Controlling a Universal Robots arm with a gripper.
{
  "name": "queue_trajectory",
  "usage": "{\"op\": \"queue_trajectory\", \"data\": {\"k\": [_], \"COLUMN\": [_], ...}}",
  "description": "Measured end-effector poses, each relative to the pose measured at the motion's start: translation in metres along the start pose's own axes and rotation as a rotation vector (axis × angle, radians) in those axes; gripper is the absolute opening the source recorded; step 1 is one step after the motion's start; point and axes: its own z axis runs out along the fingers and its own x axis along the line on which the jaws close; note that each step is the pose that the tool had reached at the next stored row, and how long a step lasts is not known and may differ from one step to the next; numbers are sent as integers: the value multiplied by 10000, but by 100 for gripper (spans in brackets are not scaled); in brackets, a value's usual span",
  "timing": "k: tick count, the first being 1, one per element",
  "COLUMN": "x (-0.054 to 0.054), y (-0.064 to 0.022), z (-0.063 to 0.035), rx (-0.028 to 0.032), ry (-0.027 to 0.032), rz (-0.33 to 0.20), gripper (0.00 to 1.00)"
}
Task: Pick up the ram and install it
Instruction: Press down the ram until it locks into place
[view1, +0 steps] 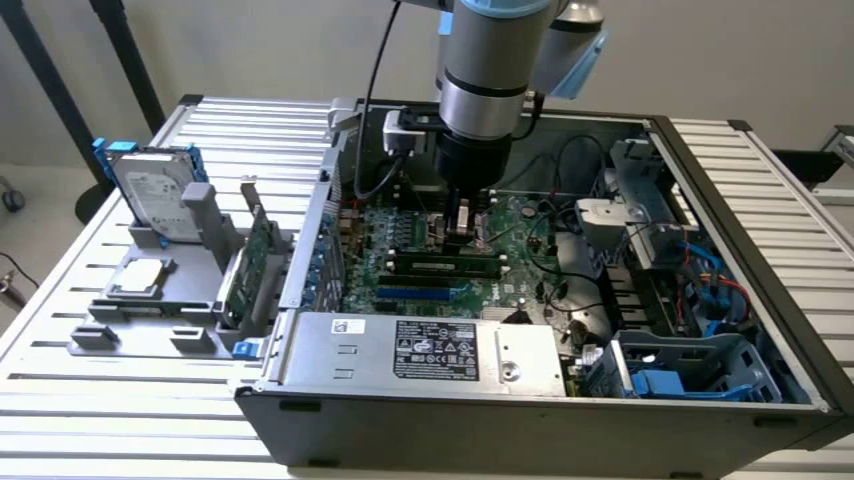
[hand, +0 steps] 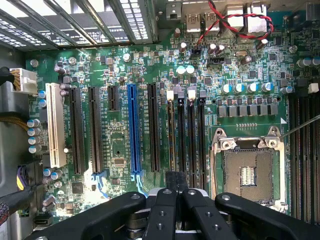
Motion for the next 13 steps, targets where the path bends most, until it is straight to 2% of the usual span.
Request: {"op": "queue_trajectory", "data": {"k": [13], "x": [-7], "y": [-1], "z": [17], "rx": [5], "ry": [-12], "rz": [-84], "gripper": [11]}}
